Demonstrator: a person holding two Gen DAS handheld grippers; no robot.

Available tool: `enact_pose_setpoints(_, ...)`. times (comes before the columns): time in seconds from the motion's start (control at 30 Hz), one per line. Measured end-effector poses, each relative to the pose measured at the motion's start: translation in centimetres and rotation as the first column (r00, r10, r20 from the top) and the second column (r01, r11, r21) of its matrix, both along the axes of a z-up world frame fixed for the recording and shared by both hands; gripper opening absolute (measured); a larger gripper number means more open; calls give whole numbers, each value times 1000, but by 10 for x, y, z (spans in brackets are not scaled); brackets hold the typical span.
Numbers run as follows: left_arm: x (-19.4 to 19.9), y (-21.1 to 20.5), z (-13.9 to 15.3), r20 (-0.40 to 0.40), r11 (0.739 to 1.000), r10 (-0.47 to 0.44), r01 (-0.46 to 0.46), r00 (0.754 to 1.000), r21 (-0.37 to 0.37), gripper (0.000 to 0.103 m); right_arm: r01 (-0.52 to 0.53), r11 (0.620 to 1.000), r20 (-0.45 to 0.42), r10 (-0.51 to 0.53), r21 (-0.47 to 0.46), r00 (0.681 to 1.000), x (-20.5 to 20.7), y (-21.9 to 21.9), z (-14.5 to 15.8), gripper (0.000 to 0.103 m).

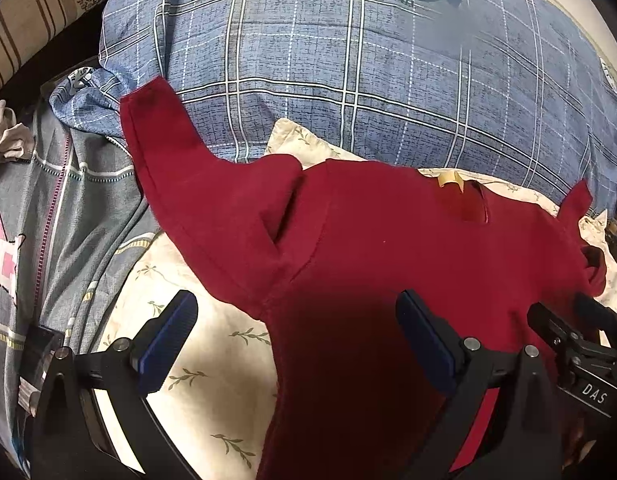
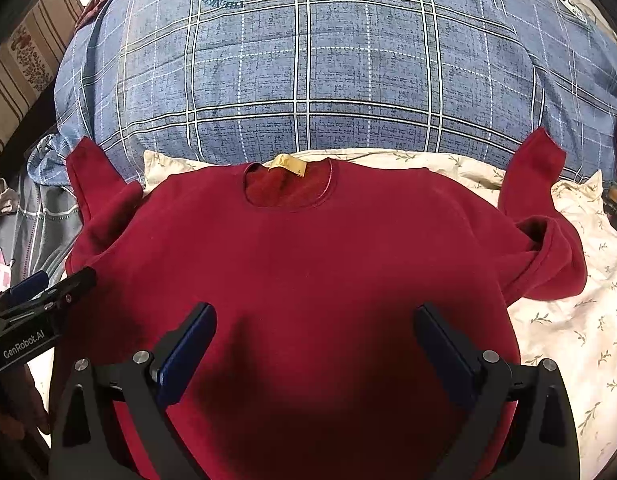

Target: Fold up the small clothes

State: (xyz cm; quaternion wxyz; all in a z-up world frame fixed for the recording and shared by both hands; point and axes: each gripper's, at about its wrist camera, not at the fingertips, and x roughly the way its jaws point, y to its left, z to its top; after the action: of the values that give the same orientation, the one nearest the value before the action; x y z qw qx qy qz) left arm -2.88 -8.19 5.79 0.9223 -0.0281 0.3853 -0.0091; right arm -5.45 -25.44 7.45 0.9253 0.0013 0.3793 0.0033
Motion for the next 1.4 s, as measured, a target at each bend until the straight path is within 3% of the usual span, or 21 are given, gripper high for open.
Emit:
enact_pose_setpoints(1.07, 3, 5, 0, -13, 1000, -2, 2, 1000, -7, 100, -7, 1000, 21, 7, 13, 1000, 1, 2, 0, 100)
enact_pose_setpoints(1.27, 15, 37, 17, -15, 996, 38, -39, 999, -78, 100, -10, 1000, 21, 9, 23, 1000, 1, 1, 1, 100)
enact_pose_setpoints(1.4, 43, 73, 33, 5, 993, 102, -101, 995, -59, 100, -8, 999, 6, 8, 42, 1000, 2, -2, -1, 100)
